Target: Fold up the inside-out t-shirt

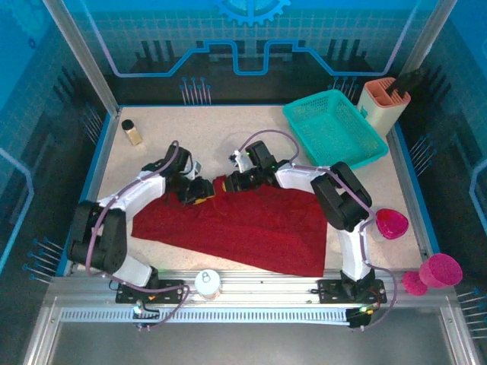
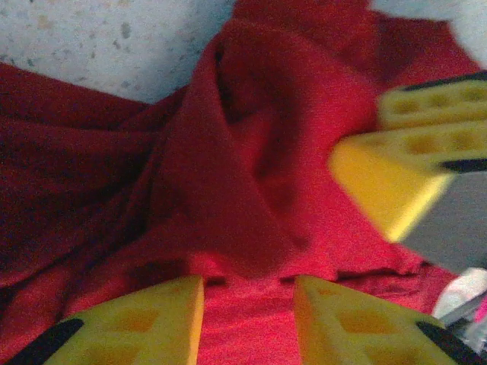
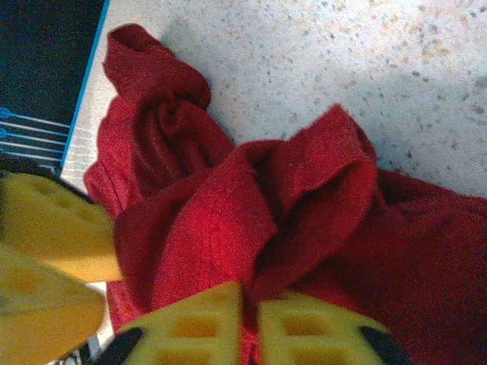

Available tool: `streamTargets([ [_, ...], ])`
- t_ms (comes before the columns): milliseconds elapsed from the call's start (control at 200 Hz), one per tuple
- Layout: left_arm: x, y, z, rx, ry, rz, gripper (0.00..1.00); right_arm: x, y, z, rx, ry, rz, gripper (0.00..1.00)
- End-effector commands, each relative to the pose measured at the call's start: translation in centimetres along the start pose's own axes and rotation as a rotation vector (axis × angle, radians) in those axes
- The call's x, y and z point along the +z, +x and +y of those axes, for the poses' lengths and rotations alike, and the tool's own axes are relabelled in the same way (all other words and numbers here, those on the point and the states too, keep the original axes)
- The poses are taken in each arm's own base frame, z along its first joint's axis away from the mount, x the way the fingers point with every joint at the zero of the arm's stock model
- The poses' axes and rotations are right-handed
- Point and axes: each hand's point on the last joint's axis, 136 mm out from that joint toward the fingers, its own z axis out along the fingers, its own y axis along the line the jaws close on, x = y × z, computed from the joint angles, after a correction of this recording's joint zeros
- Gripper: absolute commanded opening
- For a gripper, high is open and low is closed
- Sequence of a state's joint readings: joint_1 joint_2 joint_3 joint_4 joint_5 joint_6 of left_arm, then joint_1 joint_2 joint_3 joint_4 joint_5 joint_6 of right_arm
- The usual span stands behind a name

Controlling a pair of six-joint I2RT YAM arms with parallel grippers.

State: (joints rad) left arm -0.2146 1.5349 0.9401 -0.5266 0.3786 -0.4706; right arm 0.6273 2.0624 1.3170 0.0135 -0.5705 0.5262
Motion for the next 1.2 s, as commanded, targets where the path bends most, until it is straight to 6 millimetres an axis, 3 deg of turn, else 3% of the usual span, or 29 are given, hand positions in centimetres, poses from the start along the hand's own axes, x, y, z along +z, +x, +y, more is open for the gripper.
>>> streamTargets([
  [0,0.2,-1.1,0.3,0.041,-0.054,-0.009,0.26,-1.1,-2.2,2.7,-0.04,-0.071,-0.044,0.0],
  [90,-0.4,-2.1,0.2,0.075,-0.077,-0.046,0.0,-2.4,-3.5,3.6,-0.051,-0.083,-0.079,0.0],
  [325,-5.0,-6.8,-2.0,0.106,0.041,-0.213,0.0,-4.0,-7.6,5.7,-0.163,-0.11,-0.165,0.0],
  [415,-6.0,-8.6,-2.2,0.107,0.093,-0.255,0.34,-3.5,-9.3,6.6,-0.259,-0.112,-0.196,0.0],
  [525,-6.9,-10.5,-2.9,0.121,0.19,-0.281,0.37,-3.0,-10.6,7.7,-0.309,-0.15,-0.219,0.01],
  [620,-7.2,-11.4,-3.9,0.18,0.248,-0.29,0.38,-2.6,-10.4,8.3,-0.33,-0.185,-0.21,0.03],
  [720,-7.0,-11.8,-4.4,0.187,0.28,-0.295,0.39,-2.5,-9.7,7.5,-0.333,-0.147,-0.201,0.05],
  [846,-6.1,-11.4,-4.7,0.164,0.332,-0.292,0.4,-3.0,-9.7,5.1,-0.259,-0.073,-0.223,0.04],
  [906,-5.7,-11.0,-4.3,0.154,0.318,-0.289,0.4,-3.5,-10.0,5.1,-0.22,-0.105,-0.234,0.04],
  [1031,-6.7,-9.7,-3.8,0.118,0.266,-0.328,0.4,-4.3,-9.5,5.4,-0.135,-0.123,-0.245,0.04],
  [1116,-7.5,-7.4,-2.8,0.038,0.19,-0.328,0.4,-4.4,-7.2,4.2,-0.006,-0.077,-0.239,0.05],
  [1196,-7.4,-3.7,-4.0,0.041,0.197,-0.298,0.41,-4.8,-4.4,3.7,0.087,-0.06,-0.251,0.05],
])
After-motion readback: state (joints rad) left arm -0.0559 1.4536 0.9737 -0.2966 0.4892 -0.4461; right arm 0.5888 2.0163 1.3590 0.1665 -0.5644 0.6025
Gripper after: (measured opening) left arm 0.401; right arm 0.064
